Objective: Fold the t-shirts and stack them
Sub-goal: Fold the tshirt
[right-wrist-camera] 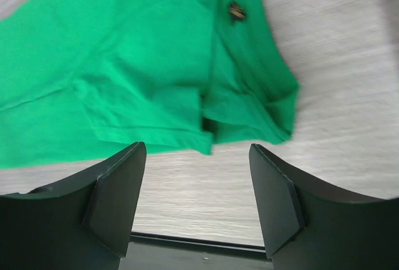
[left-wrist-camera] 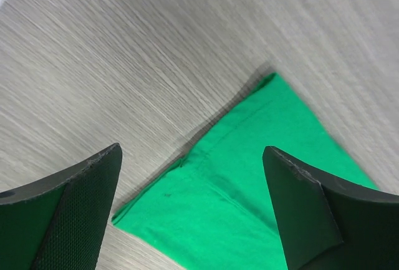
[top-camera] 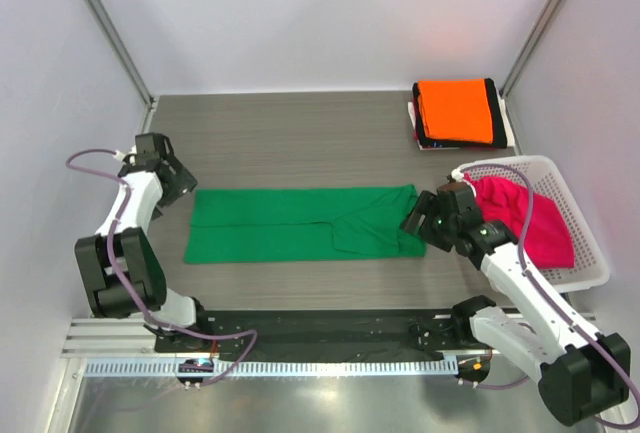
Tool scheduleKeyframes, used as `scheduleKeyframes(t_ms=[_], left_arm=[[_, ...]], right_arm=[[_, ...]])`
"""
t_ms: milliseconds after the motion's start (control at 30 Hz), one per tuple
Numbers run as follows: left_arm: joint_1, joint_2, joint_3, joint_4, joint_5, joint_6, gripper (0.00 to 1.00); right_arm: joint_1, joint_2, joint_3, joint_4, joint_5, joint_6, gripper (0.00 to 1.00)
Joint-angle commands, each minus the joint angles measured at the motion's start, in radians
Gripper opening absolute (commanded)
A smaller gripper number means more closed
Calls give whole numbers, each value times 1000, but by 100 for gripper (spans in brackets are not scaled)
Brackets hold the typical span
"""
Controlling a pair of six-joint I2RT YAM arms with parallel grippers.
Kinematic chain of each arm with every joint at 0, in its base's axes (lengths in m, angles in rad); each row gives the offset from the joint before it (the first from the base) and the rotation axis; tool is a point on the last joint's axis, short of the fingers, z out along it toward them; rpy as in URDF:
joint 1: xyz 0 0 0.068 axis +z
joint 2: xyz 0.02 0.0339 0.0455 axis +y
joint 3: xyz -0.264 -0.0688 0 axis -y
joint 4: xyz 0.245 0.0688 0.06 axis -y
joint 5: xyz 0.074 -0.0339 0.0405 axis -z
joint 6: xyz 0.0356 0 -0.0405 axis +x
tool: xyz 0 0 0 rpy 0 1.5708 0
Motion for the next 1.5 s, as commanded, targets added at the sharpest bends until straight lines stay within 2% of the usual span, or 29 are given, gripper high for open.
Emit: scheduleKeyframes(t_ms=[0, 133, 200, 300, 467, 667, 767, 933, 967, 1033, 1067, 1100, 1167, 1267, 1400, 1467], left_arm=[[-28, -88, -5, 11, -36, -9, 94], [-122, -98, -30, 14, 4, -16, 89], [-197, -75, -31, 2, 16, -27, 87], [-283, -6, -37, -6, 13, -55, 86], [-323, 111, -40, -38, 25, -65, 82], [-372, 129, -77, -73, 73, -104, 78], [-392, 97, -137, -75, 122, -143, 78], [-473, 11, -247, -34, 220, -231, 76], [-514, -1, -261, -17, 285, -258, 76], [-573, -19, -293, 34, 327, -349, 76], [-642, -33, -301, 55, 353, -383, 76], [-674, -36, -316, 80, 372, -463, 77], [-766, -29, -330, 202, 419, -542, 77], [-879, 32, -284, 283, 433, -650, 77], [-984, 121, -153, 319, 473, -726, 80], [-1035, 137, -114, 318, 459, -751, 80]], right_arm=[[21, 71, 88, 81, -57, 32, 73], [167, 264, 159, 155, -27, 78, 72], [195, 353, 203, 172, -27, 115, 73], [197, 496, 236, 178, 8, 152, 73], [157, 681, 315, 182, 26, 140, 73], [52, 959, 458, 192, -42, 59, 72], [10, 1106, 620, 167, -51, 22, 72], [7, 1398, 1091, 62, -132, -64, 72], [8, 1504, 1242, 51, -187, -72, 71], [16, 1606, 1389, 28, -238, -83, 71], [19, 1686, 1461, 17, -267, -83, 71], [21, 1732, 1588, 18, -287, -81, 71], [30, 1850, 1767, 21, -318, -64, 71], [36, 1930, 1882, 95, -384, -23, 72], [35, 1964, 1865, 285, -416, 12, 72], [36, 1972, 1865, 323, -427, 28, 72]])
